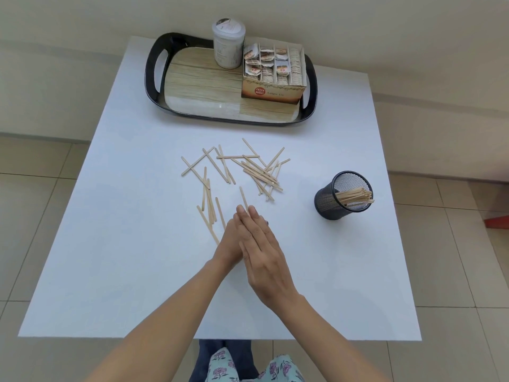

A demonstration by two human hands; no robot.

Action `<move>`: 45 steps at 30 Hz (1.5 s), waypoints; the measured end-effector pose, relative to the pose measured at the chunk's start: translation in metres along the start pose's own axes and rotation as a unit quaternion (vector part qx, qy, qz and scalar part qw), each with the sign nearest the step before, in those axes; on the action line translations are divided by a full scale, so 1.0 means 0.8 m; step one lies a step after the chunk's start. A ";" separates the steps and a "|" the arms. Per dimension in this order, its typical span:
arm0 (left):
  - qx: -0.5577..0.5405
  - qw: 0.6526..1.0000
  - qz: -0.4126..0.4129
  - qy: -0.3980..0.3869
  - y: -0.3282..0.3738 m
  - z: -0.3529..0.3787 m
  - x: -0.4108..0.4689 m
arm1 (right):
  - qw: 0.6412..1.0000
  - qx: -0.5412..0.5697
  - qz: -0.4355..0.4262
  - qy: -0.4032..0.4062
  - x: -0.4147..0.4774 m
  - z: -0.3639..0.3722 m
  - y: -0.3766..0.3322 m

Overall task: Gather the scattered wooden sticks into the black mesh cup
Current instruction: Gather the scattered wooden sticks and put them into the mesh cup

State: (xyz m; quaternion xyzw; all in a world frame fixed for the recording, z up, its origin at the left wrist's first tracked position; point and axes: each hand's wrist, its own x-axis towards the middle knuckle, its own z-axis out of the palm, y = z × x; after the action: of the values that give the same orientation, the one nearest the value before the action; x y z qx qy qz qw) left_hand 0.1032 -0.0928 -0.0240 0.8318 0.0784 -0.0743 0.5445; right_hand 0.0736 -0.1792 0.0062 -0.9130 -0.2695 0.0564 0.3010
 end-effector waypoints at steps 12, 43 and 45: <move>-0.054 0.998 0.037 0.000 0.012 0.014 -0.007 | 0.990 -0.020 0.019 0.138 -0.013 -0.063 0.026; -0.037 0.999 0.019 -0.014 0.005 0.021 -0.027 | 0.938 -0.014 0.185 0.292 0.005 -0.184 0.159; -0.041 0.999 0.018 -0.013 0.005 0.021 -0.026 | 0.946 -0.021 0.177 0.271 0.007 -0.179 0.163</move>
State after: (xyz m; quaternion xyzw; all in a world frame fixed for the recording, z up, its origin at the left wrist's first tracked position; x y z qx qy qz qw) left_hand 0.0830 -0.1108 -0.0226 0.8090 0.0596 -0.0724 0.5803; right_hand 0.1763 -0.3385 0.0476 -0.9330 -0.0131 -0.1466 0.3283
